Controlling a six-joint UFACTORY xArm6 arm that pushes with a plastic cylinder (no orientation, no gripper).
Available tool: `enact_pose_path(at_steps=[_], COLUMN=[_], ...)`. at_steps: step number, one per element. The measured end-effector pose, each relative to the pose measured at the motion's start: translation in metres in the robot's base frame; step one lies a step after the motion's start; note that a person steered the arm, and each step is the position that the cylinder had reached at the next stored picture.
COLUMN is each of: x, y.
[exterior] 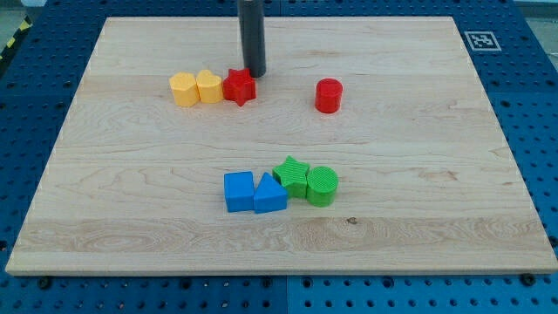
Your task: Push the red circle towards the red star
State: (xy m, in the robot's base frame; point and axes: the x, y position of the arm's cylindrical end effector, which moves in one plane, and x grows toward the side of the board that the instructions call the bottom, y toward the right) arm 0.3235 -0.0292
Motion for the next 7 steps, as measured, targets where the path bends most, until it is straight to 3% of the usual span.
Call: enact_pose_path(at_steps=[1, 5, 7], x=[0.0, 0.0, -0.004], y=[0.03, 0.037, 0.096])
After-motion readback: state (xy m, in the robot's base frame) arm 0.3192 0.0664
